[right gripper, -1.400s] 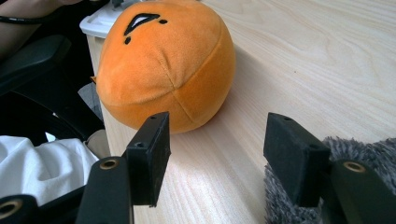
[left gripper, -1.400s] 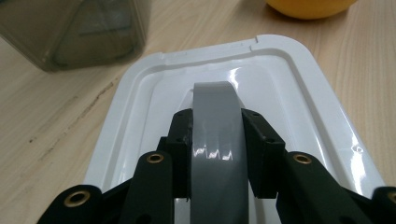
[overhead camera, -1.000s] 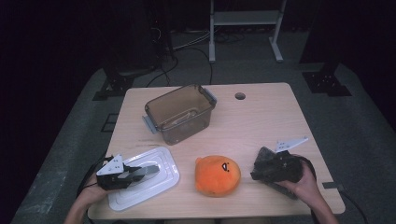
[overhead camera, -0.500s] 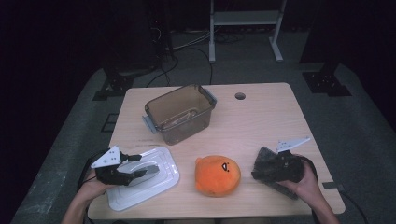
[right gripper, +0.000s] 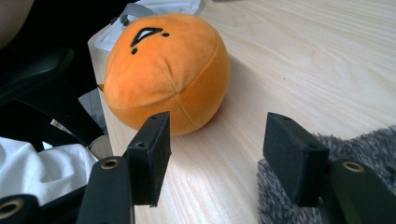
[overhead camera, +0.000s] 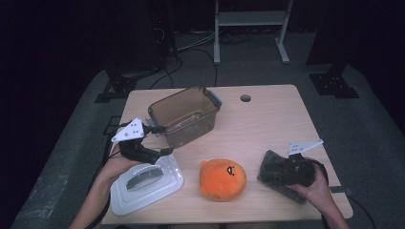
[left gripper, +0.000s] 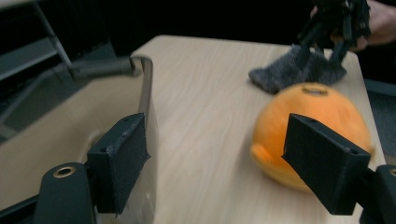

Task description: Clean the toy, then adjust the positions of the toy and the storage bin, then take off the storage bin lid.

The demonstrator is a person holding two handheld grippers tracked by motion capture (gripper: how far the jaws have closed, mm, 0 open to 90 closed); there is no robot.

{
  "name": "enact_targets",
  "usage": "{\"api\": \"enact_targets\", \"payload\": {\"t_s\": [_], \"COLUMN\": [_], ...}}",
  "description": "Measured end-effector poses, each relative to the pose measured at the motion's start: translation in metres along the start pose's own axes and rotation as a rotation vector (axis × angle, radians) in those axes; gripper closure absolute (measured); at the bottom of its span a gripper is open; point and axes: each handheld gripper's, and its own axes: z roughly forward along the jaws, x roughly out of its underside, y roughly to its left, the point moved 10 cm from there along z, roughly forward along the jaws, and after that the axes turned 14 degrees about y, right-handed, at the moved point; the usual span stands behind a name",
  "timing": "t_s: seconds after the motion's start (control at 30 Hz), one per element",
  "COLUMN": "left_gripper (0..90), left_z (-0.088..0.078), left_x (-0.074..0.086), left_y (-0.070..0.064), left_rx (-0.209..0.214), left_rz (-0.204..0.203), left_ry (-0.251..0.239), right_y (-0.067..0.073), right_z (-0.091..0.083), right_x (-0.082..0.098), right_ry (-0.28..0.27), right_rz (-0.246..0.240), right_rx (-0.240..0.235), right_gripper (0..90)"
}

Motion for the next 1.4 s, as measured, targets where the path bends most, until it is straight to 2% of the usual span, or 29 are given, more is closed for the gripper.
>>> {"api": "enact_targets", "payload": {"t_s": [0.23,0.47,0.6,0.7,1.03,1.13,1.17,1.27,1.33,1.4], "left_gripper": [18.2,17.3,16.2,16.3,16.8,18.7,22.1,24.4,32.4,34.0], "left_z": [0.017,0.03,0.034,0.039,0.057,0.063,0.064,0.07,0.073,0.077], "left_x": [-0.029,-0.041,-0.043,-0.041,-0.042,-0.041,-0.041,-0.037,-0.033,-0.029], "left_y": [0.008,0.014,0.014,0.015,0.021,0.027,0.028,0.037,0.04,0.044], "left_rx": [0.003,0.014,0.018,0.018,0.034,0.031,0.031,0.005,-0.004,-0.016], "left_rz": [0.02,0.014,0.006,0.007,-0.01,-0.018,-0.022,-0.038,-0.042,-0.053], "left_ry": [-0.015,-0.016,-0.02,-0.003,0.01,0.03,0.028,0.052,0.072,0.098], "right_y": [0.001,-0.001,0.001,0.001,0.0,0.001,0.001,0.0,-0.001,-0.001], "right_z": [-0.003,-0.002,-0.002,-0.001,0.001,0.002,0.001,0.001,0.0,0.0], "right_x": [0.002,0.004,0.004,0.002,0.001,0.002,0.002,0.002,0.003,0.003], "right_ry": [-0.003,0.001,0.002,0.002,0.01,0.012,0.01,0.007,0.003,0.005], "right_rz": [0.006,0.008,0.002,0.002,0.001,0.001,-0.003,0.0,-0.002,0.001], "right_rx": [0.003,0.001,0.002,-0.001,-0.009,-0.011,-0.01,-0.009,-0.007,-0.01], "right_gripper": [40.3,40.5,40.6,40.6,40.5,40.6,40.6,40.6,40.5,40.5]}}
